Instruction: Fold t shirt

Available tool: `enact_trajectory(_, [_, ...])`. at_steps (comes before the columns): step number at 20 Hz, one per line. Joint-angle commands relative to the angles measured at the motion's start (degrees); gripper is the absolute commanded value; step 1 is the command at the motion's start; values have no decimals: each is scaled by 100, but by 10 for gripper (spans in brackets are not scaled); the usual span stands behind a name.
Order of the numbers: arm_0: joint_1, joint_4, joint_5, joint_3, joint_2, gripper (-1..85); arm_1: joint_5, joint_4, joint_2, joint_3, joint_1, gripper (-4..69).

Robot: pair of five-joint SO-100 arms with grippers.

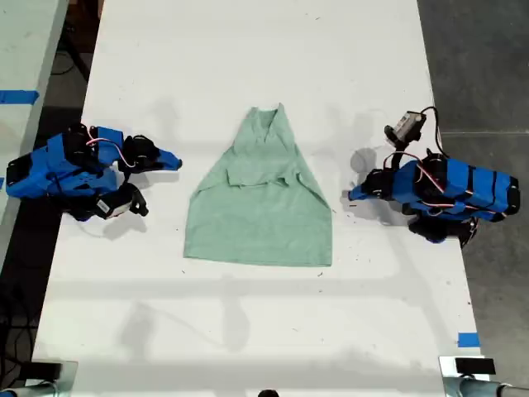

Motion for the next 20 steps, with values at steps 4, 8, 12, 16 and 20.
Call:
enact_trajectory(4, [-44,18,-123,-26,35,22,-26,26,88,272,0,8])
enact_trajectory(8, [-79,18,-123,-26,35,17,-18,26,88,272,9,8])
enact_trajectory(12, [26,0,-422,26,35,5,-9,26,88,272,9,8])
enact_trajectory(16, [606,18,-721,35,35,32,281,149,88,255,35,8])
enact_trajectory(20, [721,-105,-729,158,35,-1,334,185,88,237,53,7])
